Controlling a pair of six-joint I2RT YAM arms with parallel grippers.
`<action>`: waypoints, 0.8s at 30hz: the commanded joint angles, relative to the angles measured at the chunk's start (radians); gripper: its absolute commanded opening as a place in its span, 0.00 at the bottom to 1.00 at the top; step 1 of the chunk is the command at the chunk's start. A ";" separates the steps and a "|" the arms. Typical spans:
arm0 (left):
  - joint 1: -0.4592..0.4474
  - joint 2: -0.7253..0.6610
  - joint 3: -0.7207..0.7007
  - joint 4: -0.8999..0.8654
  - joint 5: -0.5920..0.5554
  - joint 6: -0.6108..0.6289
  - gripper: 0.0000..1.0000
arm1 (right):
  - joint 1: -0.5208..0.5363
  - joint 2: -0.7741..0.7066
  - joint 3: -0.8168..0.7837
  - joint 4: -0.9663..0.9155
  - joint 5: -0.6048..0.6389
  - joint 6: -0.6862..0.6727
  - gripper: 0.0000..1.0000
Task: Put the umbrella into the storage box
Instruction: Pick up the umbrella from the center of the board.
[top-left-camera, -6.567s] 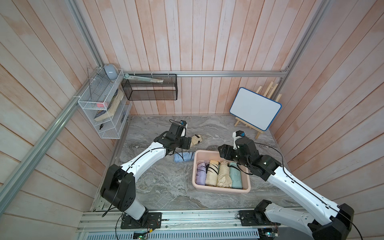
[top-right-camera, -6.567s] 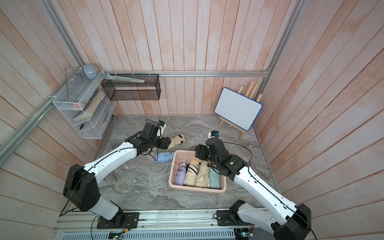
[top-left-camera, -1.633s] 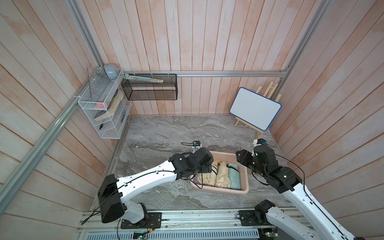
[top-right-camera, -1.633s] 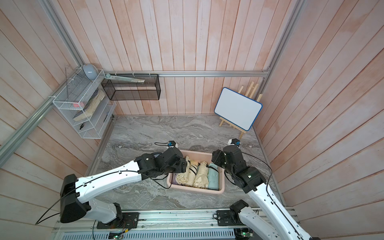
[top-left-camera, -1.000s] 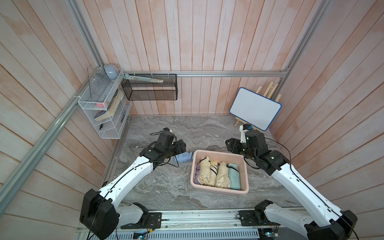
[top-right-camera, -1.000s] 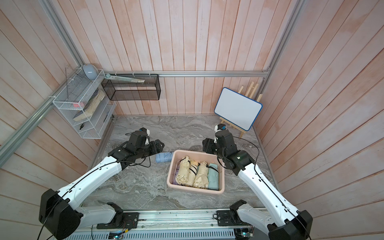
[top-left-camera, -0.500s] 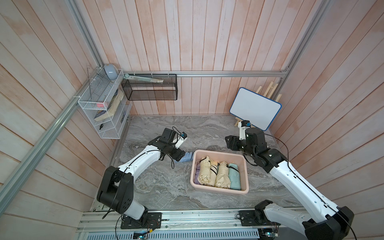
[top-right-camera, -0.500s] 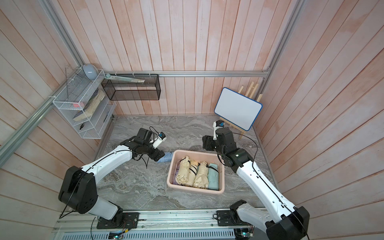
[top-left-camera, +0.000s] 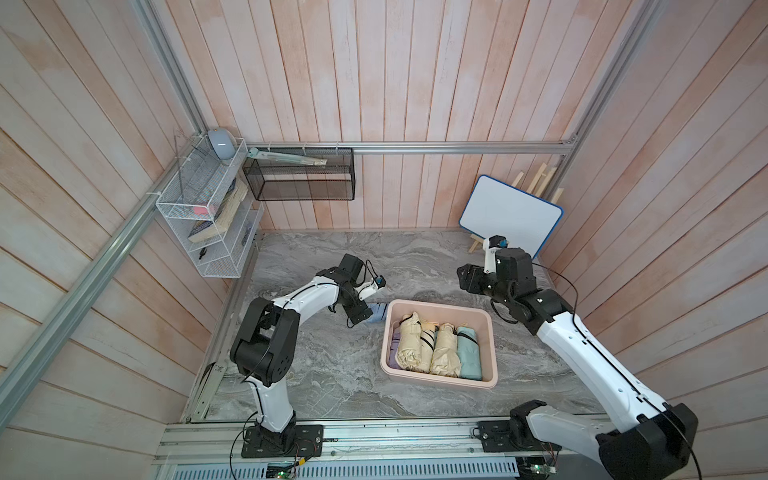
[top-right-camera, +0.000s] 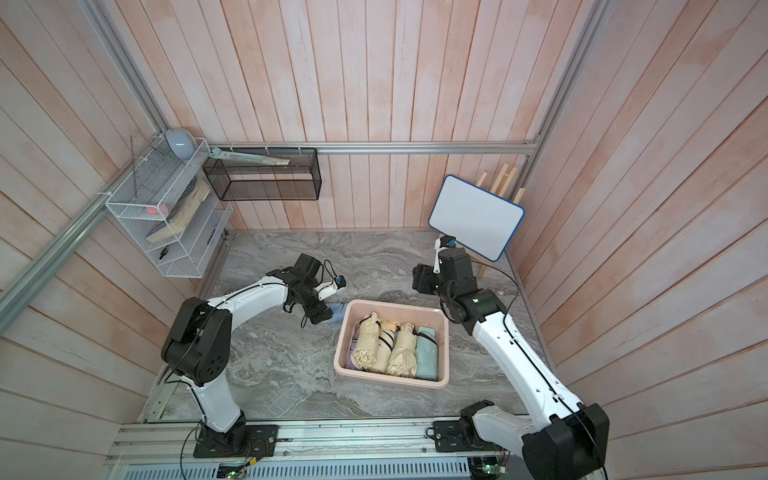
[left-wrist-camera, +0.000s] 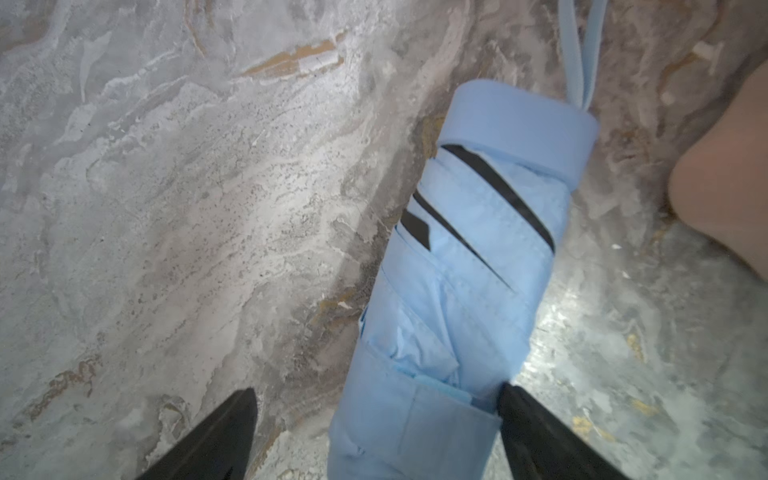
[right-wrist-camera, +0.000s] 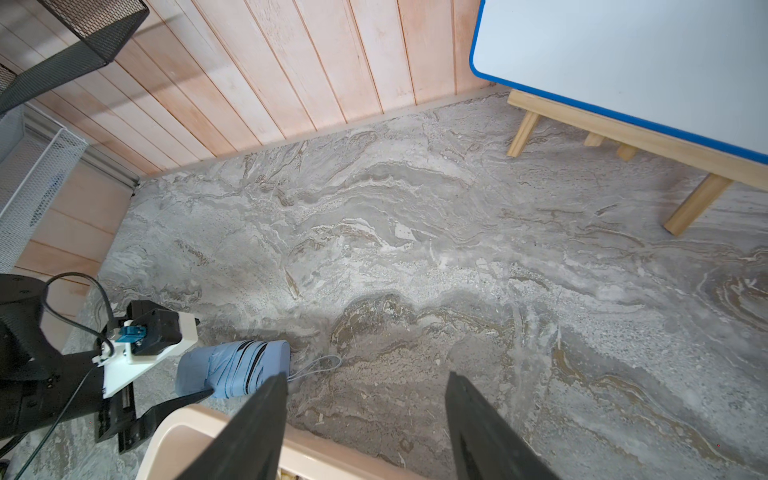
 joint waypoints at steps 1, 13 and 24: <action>0.003 0.046 0.048 -0.080 0.056 0.074 0.97 | -0.019 0.004 0.025 0.008 -0.034 -0.016 0.66; -0.008 0.103 0.100 -0.119 0.100 0.114 0.98 | -0.079 -0.048 -0.023 0.030 -0.082 0.033 0.66; -0.030 0.160 0.124 -0.040 -0.006 0.165 0.87 | -0.080 -0.065 -0.027 0.031 -0.080 0.040 0.66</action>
